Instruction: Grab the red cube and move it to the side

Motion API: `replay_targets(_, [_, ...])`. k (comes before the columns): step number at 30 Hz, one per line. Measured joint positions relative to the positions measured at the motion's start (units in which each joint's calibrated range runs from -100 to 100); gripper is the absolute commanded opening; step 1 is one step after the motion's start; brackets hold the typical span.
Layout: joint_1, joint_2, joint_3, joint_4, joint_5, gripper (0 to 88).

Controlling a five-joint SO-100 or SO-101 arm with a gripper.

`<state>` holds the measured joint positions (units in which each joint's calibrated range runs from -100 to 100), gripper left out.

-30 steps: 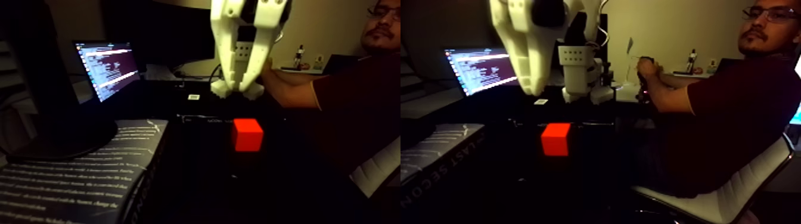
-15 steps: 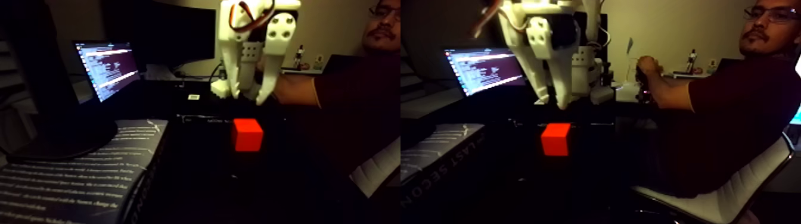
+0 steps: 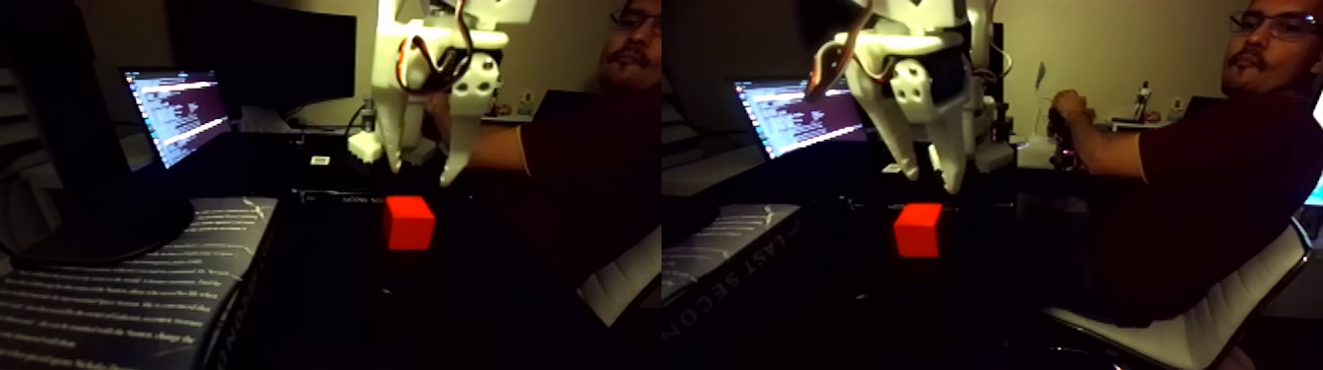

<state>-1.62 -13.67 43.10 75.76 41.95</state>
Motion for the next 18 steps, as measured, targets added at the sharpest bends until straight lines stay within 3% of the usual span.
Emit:
replay_targets(6, [0.0,0.7,0.0,-1.4,-0.1,23.9])
replay_targets(18, [0.5,0.8,0.0,-1.4,5.6,24.0])
